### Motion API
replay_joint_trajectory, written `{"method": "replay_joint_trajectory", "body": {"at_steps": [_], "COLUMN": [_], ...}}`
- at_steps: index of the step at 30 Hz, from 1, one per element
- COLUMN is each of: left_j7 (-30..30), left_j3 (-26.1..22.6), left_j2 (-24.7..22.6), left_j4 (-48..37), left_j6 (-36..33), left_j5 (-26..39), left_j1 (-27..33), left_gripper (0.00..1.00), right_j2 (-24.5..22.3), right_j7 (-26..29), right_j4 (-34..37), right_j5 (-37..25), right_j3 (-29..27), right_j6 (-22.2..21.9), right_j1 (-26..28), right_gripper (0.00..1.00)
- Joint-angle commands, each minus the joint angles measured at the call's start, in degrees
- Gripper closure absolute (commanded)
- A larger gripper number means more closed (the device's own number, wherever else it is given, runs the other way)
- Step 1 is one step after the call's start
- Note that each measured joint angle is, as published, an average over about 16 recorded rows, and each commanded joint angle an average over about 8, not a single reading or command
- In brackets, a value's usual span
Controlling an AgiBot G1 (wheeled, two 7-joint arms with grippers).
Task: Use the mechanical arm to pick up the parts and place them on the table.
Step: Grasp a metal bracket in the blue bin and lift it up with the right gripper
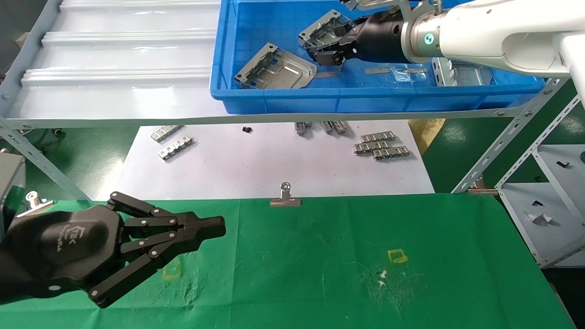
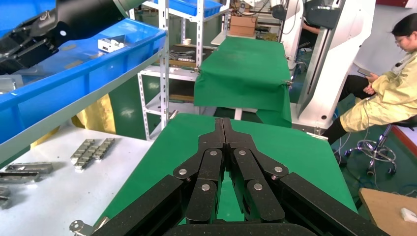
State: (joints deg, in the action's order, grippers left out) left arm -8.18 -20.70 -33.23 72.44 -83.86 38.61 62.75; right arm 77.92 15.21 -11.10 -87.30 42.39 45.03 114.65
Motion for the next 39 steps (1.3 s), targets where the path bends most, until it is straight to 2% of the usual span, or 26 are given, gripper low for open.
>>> {"method": "replay_joint_trajectory", "body": {"at_steps": [1, 24, 25, 32, 33, 39], "left_j7": [0.0, 0.0, 0.0, 0.0, 0.0, 0.0], "left_j3": [0.0, 0.0, 0.0, 0.0, 0.0, 0.0], "left_j2": [0.0, 0.0, 0.0, 0.0, 0.0, 0.0], "left_j4": [0.0, 0.0, 0.0, 0.0, 0.0, 0.0], "left_j6": [0.0, 0.0, 0.0, 0.0, 0.0, 0.0], "left_j5": [0.0, 0.0, 0.0, 0.0, 0.0, 0.0], "left_j1": [0.0, 0.0, 0.0, 0.0, 0.0, 0.0], "left_gripper": [1.00, 0.99, 0.95, 0.08, 0.00, 0.00], "right_j2": [0.0, 0.0, 0.0, -0.5, -0.6, -2.6], "right_j7": [0.4, 2.2, 2.2, 1.1, 0.7, -2.8], "right_j4": [0.1, -2.2, -2.2, -1.9, -1.9, -1.4], "right_j5": [0.1, 3.4, 3.6, 5.3, 5.5, 6.9], "right_j3": [0.5, 5.6, 5.7, 6.3, 6.3, 6.1], "right_j6": [-0.3, -3.4, -3.5, -2.0, -1.4, 6.1], "right_j1": [-0.3, -1.3, -1.1, 1.0, 1.5, 5.7], "right_gripper": [1.00, 1.00, 1.00, 1.00, 1.00, 1.00]}}
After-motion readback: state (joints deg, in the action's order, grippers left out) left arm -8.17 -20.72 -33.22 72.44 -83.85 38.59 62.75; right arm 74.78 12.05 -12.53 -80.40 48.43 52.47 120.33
